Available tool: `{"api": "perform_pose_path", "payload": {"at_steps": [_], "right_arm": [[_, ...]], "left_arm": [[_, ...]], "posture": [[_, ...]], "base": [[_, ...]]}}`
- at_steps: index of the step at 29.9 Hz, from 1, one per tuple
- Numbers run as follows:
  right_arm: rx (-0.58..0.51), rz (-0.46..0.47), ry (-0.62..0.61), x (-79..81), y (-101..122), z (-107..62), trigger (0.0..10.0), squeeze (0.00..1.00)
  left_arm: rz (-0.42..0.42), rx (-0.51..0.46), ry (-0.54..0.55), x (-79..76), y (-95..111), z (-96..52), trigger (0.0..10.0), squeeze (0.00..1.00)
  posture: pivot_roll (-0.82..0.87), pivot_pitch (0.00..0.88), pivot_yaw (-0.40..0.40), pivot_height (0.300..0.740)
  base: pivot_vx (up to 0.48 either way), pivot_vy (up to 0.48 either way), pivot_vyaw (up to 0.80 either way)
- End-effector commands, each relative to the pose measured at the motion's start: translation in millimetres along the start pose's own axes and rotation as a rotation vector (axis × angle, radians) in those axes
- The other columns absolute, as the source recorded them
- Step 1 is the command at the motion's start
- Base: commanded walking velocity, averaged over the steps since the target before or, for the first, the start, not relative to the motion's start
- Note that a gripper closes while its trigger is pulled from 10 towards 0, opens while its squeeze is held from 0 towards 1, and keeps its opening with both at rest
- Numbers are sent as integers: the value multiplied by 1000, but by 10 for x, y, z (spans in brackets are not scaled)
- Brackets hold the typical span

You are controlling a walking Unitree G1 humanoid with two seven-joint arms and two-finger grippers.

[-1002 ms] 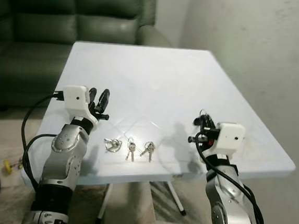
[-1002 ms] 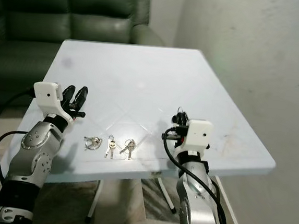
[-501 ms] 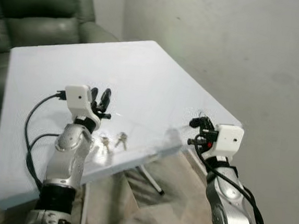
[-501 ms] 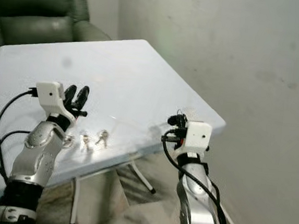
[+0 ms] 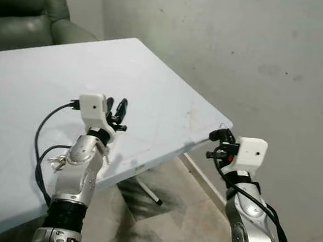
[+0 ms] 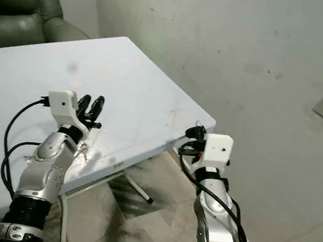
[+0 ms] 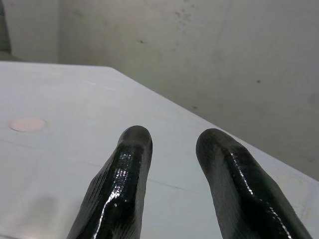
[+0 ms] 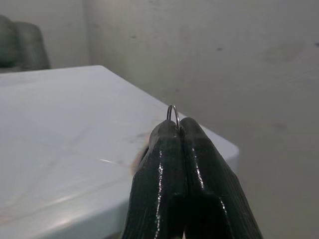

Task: Hang keys on a hook

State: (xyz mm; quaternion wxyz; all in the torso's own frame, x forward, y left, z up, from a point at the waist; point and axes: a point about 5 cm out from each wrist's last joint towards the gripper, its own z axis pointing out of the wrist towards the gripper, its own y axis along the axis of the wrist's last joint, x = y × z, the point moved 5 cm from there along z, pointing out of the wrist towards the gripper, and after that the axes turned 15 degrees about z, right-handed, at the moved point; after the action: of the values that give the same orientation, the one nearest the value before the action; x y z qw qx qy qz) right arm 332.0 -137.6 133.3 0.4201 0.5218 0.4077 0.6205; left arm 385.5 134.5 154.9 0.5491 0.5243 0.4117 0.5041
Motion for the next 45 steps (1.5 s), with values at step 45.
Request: {"api": "perform_pose_path", "payload": {"at_steps": [45], "right_arm": [[24, 38, -52, -10, -10, 26, 10000, 0]], "left_arm": [[-24, 124, 40, -42, -154, -56, 10000, 0]], "posture": [[114, 0, -58, 740]], "base": [[0, -46, -630]]}}
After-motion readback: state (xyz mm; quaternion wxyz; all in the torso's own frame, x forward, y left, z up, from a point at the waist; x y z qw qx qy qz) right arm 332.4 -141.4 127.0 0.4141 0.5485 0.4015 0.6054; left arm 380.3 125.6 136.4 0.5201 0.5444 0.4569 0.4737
